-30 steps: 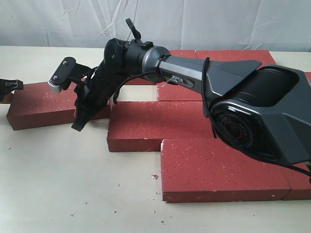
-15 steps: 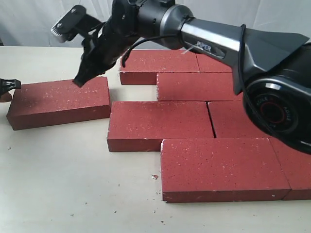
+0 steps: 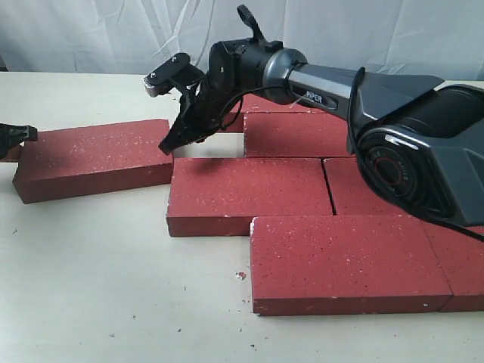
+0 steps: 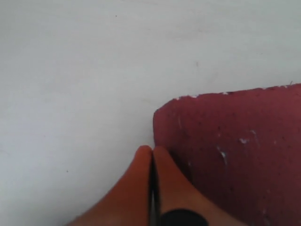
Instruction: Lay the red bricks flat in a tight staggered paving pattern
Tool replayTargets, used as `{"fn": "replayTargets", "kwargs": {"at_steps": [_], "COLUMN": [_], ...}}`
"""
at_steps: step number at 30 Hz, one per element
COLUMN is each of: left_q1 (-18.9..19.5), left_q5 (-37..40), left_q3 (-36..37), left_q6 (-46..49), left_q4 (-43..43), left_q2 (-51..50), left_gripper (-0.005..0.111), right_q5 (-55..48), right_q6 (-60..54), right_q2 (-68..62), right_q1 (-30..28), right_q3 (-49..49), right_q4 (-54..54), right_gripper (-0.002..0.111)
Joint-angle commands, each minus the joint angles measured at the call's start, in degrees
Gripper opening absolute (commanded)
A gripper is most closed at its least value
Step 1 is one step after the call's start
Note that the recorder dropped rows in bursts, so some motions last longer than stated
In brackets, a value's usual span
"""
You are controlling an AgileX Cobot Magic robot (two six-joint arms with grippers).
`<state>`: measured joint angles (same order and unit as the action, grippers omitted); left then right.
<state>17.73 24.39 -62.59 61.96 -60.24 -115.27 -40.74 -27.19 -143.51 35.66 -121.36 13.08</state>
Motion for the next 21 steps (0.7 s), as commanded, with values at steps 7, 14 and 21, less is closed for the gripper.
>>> {"fn": "replayTargets", "kwargs": {"at_steps": [7, 14, 21], "left_q1": [-0.3, -0.3, -0.3], "left_q5": [1.4, 6.7, 7.6], "left_q3": [-0.8, -1.5, -1.5], "left_q6": [7.9, 17.5, 21.5], "left_q4": [-9.3, -18.3, -20.1], "left_q2": [-1.6, -4.0, -4.0], "left_gripper": [0.0, 0.0, 0.0], "right_q5": [1.5, -0.5, -0.5], "right_q6": [-1.6, -1.7, -1.7], "right_q2": [0.2, 1.6, 1.1], "right_q1": [-0.2, -0.2, -0.3], "right_q3": [-0.1, -0.1, -0.1], "right_q4": [6.9, 6.5, 5.4], "right_gripper": [-0.001, -0.001, -0.001]}}
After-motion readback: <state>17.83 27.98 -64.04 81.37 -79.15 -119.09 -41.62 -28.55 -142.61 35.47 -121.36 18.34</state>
